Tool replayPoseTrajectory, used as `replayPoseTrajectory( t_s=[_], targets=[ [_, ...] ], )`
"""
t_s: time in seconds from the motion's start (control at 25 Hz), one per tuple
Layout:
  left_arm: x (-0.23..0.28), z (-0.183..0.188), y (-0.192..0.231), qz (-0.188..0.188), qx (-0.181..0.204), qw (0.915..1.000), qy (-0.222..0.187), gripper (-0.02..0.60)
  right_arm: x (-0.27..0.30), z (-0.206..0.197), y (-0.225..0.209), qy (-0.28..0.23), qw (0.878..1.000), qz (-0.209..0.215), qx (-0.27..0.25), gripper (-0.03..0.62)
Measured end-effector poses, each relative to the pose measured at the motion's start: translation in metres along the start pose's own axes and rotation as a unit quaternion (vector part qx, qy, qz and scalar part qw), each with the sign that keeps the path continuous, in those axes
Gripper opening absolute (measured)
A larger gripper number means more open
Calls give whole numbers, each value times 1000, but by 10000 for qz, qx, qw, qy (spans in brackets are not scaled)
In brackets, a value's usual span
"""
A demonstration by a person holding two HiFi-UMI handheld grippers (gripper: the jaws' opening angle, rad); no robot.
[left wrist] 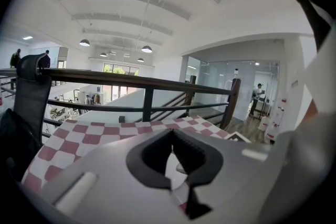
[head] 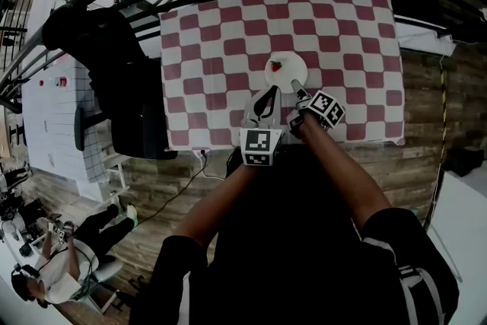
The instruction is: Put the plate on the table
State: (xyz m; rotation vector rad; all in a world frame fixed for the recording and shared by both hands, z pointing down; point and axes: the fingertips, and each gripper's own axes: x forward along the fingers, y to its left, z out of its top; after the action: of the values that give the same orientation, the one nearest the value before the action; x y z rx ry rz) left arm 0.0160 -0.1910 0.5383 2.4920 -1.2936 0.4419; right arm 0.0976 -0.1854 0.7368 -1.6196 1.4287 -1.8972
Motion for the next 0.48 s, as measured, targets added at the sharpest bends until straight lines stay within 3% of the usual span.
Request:
replayPoseTrajectory(
  t_s=[0.28,0.48],
  targets=[
    [-17,3,6,-138,-64,9999,-29,9,-32,-12,37,-194,9993,310,-52,244],
    [-38,6,21,-61,-188,9998,-65,9,-62,-35,87,-334,9963,774,-182,160]
  ],
)
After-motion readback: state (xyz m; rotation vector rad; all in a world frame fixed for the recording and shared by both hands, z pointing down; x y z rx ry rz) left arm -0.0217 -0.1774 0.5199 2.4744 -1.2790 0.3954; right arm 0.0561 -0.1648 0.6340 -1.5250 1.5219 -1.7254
